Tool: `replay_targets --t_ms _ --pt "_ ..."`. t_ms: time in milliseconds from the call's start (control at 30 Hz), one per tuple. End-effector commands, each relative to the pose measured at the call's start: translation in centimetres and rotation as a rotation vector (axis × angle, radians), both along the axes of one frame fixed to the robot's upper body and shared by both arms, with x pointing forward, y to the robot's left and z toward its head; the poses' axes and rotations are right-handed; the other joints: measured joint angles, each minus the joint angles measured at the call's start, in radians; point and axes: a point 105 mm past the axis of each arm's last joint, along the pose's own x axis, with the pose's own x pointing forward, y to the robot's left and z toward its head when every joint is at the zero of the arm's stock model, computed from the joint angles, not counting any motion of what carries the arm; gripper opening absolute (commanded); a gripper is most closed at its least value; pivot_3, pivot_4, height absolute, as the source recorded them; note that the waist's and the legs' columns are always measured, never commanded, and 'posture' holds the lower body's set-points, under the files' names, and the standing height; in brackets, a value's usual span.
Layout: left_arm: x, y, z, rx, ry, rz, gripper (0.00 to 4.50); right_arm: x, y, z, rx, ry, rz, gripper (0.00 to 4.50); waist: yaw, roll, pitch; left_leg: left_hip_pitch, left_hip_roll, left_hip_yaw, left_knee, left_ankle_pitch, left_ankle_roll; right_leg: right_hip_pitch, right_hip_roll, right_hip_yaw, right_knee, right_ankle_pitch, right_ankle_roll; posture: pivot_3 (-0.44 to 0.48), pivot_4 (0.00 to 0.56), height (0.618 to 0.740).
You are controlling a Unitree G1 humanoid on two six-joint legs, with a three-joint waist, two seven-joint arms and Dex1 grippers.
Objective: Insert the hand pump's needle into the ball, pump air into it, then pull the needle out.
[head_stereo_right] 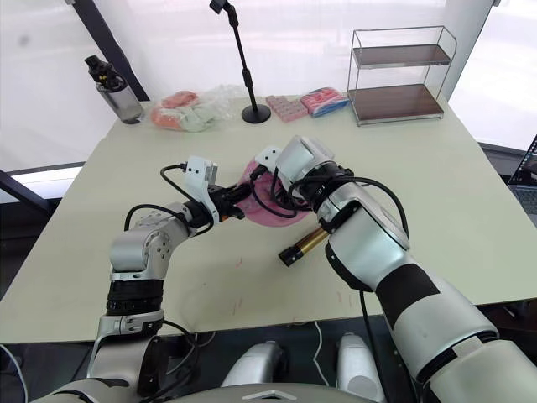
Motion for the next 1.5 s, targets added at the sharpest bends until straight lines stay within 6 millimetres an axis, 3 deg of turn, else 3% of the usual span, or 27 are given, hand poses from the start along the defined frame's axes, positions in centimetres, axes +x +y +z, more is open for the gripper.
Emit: replay_targets --t_ms 33,900,967,1000,1133,1167,1500 --pt "-2.1 -4.5 -3.4 -0.066 0.172 -0.176 0.02 -1.2 3.3 -0.3 0.087 0.004 0.1 0.36 -0.003 0.0 -0.002 0.0 0.0 0.0 0.0 0.0 0.0 0.0 0.0 0.0 0.0 0.0 0.0 0.0 0.15 0.74" --pt "-1.5 -3.6 -4.3 -0.006 0.17 -0.164 0.02 -1.4 0.2 1.4 0.003 -0.025 0.228 0.36 0.021 0.007 0.0 -0.003 -0.001 -0.006 -0.001 0.0 0.0 0.002 -0.001 -0.006 -0.006 0.0 0.0 0.0 0.15 0.74" --pt "-1.5 -3.7 -4.3 -0.006 0.169 -0.165 0.0 -1.2 0.1 1.5 -0.004 -0.039 0.233 1.37 0.022 0.007 0.0 -0.003 -0.001 -0.007 -0.001 0.0 0.0 0.002 -0.001 -0.007 -0.007 0.0 0.0 0.0 0.15 0.74" --pt "-1.5 -3.7 -4.4 -0.007 0.169 -0.165 0.0 -1.2 0.0 1.5 -0.006 -0.044 0.235 1.53 0.023 0.009 0.001 -0.003 -0.001 -0.007 -0.001 0.0 0.0 0.002 -0.001 -0.007 -0.007 0.0 0.0 0.0 0.15 0.74" --pt "-1.5 -3.7 -4.5 -0.006 0.169 -0.165 0.0 -1.1 -0.1 1.6 -0.009 -0.057 0.239 3.47 0.035 0.012 0.004 -0.006 -0.003 -0.011 -0.001 0.0 0.0 0.002 -0.002 -0.01 -0.009 0.0 0.0 0.0 0.15 0.74" --pt "-1.5 -3.6 -4.5 -0.005 0.17 -0.164 0.0 -1.0 -0.3 1.7 -0.009 -0.059 0.24 3.72 0.036 0.012 0.004 -0.007 -0.003 -0.012 -0.001 0.0 -0.001 0.002 -0.002 -0.011 -0.01 0.0 0.0 0.0 0.15 0.74" --pt "-1.5 -3.5 -4.8 -0.001 0.174 -0.16 0.0 -1.1 -3.2 3.7 0.013 -0.086 0.246 3.72 0.051 0.014 0.007 -0.009 -0.007 -0.014 -0.001 0.0 -0.001 0.002 -0.004 -0.014 -0.012 0.0 0.0 0.0 0.15 0.74"
